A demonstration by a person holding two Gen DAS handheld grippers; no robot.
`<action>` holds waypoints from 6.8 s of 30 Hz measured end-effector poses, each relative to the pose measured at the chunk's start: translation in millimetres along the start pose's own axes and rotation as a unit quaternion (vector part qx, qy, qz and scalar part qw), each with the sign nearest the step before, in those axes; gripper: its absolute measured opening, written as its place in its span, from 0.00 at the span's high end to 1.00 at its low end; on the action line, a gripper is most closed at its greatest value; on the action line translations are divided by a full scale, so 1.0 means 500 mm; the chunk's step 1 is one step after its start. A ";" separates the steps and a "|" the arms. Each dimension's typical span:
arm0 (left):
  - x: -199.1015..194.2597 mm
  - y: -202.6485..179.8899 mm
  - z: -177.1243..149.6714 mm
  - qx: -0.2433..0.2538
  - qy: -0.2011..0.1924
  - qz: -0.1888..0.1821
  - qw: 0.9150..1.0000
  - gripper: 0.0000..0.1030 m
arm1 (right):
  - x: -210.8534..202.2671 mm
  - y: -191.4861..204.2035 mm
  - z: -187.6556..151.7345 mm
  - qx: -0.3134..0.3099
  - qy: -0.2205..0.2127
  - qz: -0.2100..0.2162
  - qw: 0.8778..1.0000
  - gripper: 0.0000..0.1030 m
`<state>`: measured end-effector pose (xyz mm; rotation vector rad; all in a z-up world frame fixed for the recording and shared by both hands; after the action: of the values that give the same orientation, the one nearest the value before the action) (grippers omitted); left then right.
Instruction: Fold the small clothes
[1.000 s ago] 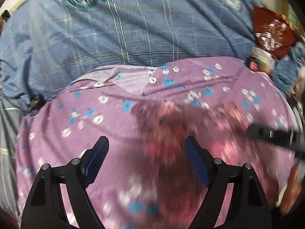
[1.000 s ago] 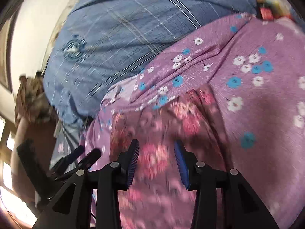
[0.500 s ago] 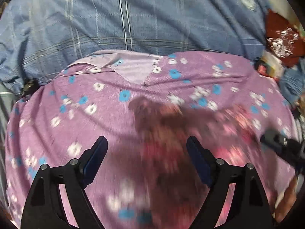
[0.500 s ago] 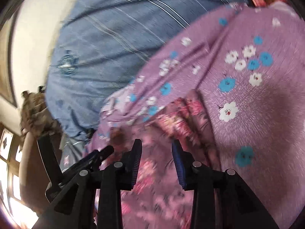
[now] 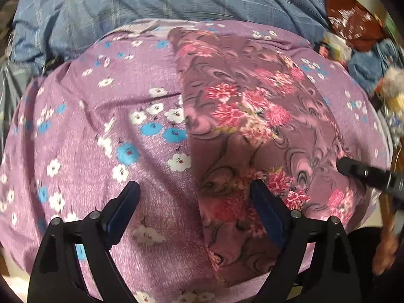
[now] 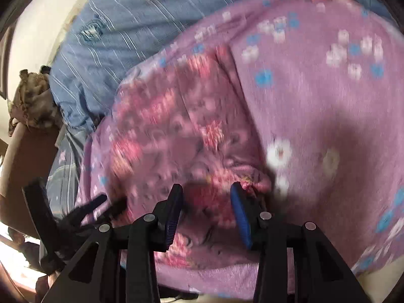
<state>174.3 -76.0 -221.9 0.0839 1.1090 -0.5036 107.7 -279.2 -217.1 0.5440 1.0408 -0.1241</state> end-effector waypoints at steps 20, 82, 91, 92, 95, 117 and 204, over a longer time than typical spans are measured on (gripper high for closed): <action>-0.314 -0.043 0.007 0.050 -0.171 0.035 0.983 0.09 | -0.316 0.132 -0.008 -0.083 -0.173 0.078 0.978 0.34; 0.028 0.029 0.167 0.040 -0.067 -0.210 0.975 0.72 | 0.060 0.071 0.134 -0.084 -0.032 0.019 0.996 0.75; 0.043 0.026 0.163 0.059 -0.071 -0.142 0.985 0.62 | 0.079 0.091 0.130 -0.115 -0.041 -0.038 0.992 0.70; 0.046 0.025 0.162 0.063 -0.072 -0.134 0.986 0.57 | 0.080 0.096 0.128 -0.125 -0.045 -0.050 0.990 0.69; 0.057 0.026 0.161 0.068 -0.071 -0.105 0.990 0.26 | 0.081 0.107 0.123 -0.144 -0.052 -0.083 0.985 0.63; 0.104 0.055 0.164 0.006 -0.048 -0.144 0.988 0.18 | 0.013 0.080 0.143 -0.176 -0.126 -0.261 0.941 0.33; 0.113 0.045 0.162 0.009 -0.051 -0.141 0.989 0.16 | 0.009 0.051 0.151 -0.148 -0.122 -0.309 0.932 0.34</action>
<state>271.1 -100.8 -238.7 -0.0850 1.0204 -0.7630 178.1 -293.0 -182.4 -0.0899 0.9336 -0.5668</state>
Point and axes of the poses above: each gripper's, at about its wrist camera, not at the fingertips, and x roughly the way its jaws point, y to its left, z to its top, the point moved 5 cm from there along x, roughly the way its jaws point, and after that the axes turned 9 degrees about -z, right-handed, at the moved point
